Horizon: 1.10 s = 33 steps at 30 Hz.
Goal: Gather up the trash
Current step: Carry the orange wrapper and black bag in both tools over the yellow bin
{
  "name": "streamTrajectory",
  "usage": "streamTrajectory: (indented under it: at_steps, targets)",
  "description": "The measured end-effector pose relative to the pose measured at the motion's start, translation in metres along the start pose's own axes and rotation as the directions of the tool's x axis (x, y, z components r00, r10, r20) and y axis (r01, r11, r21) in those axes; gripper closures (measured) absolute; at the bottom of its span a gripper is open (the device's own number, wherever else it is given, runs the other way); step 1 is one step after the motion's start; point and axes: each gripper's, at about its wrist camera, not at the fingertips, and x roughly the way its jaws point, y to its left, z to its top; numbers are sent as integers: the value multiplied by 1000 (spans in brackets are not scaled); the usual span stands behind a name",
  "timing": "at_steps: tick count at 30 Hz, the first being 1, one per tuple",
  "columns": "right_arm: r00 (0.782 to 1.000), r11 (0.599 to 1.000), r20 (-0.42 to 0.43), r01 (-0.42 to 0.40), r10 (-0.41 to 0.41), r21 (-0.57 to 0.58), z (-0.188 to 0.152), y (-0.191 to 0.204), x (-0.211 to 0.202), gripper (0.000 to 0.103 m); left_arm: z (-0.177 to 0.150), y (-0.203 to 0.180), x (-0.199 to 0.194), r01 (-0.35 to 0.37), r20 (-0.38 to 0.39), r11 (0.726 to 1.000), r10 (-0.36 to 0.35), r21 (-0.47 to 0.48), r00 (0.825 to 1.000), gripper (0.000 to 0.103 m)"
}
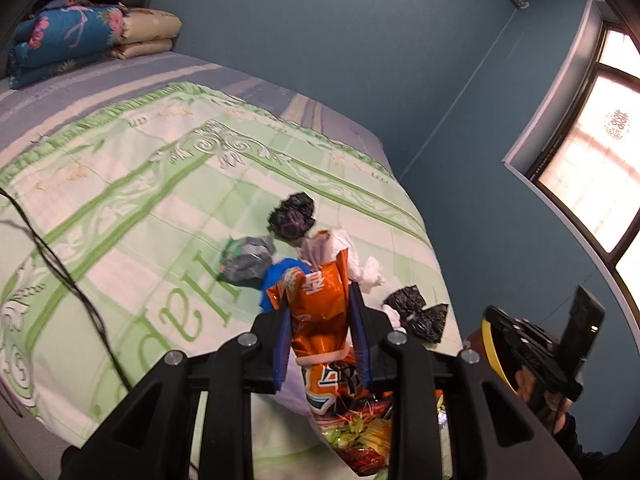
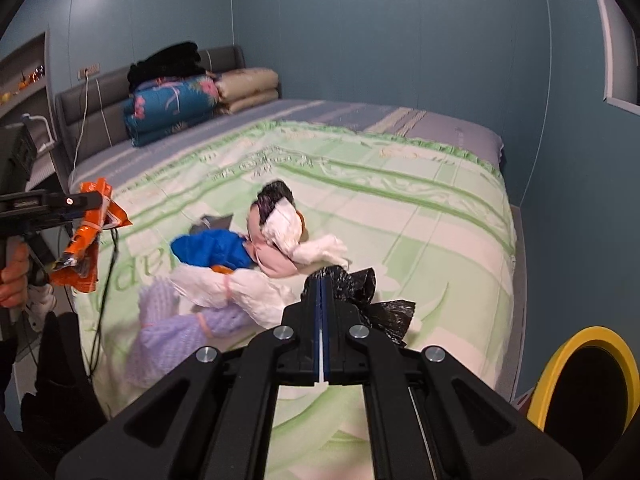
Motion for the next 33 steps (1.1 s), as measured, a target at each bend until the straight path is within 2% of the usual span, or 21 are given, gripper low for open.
streamTrajectory:
  at_steps: [4, 6, 10, 11, 12, 14, 17, 22, 23, 24, 25, 26, 30, 33]
  targets:
    - [1000, 1000, 0, 3, -3, -15, -4, -3, -5, 103, 1, 3, -11, -19, 13, 1000, 19, 0, 1000, 79]
    - [998, 999, -62, -26, 24, -24, -10, -4, 9, 103, -1, 4, -15, -21, 17, 1000, 21, -5, 1000, 79]
    - [991, 996, -133, 7, -20, -93, -22, -1, 41, 101, -4, 3, -18, -11, 20, 1000, 11, -11, 1000, 78]
    - [988, 996, -150, 10, -24, -92, -23, -3, 48, 98, -4, 4, -18, -8, 21, 1000, 9, -12, 1000, 78]
    - [985, 996, -172, 19, -33, -84, -22, -7, 58, 91, -5, 4, -18, -7, 19, 1000, 8, -12, 1000, 78]
    - [983, 998, -179, 19, -29, -61, -21, -16, 70, 38, -6, 5, -18, -7, 16, 1000, 7, -13, 1000, 78]
    - [975, 996, -217, 40, -55, -75, -17, -21, 91, 44, -6, 7, -17, -11, 14, 1000, 11, -17, 1000, 78]
    - [946, 991, -310, 58, -94, -122, -26, -25, 130, 44, -6, 14, -17, -23, 17, 999, 24, -30, 1000, 78]
    - [940, 990, -327, 60, -100, -130, -30, -26, 137, 45, -7, 16, -17, -29, 17, 999, 29, -30, 999, 78]
    - [938, 990, -332, 64, -103, -126, -32, -28, 142, 52, -7, 16, -17, -34, 16, 999, 34, -29, 999, 78]
    - [939, 990, -327, 75, -109, -117, -32, -29, 143, 70, -7, 17, -16, -37, 14, 999, 37, -29, 999, 78]
    - [945, 992, -309, 88, -111, -89, -31, -33, 140, 74, -7, 17, -16, -37, 11, 999, 37, -29, 999, 78]
    - [975, 998, -216, 64, -58, 19, -17, -44, 104, 77, -4, 10, -14, -46, 6, 999, 46, -2, 999, 78]
    - [987, 996, -162, 26, -11, 89, -9, -54, 67, 77, -1, 0, -10, -39, -1, 999, 39, 22, 999, 78]
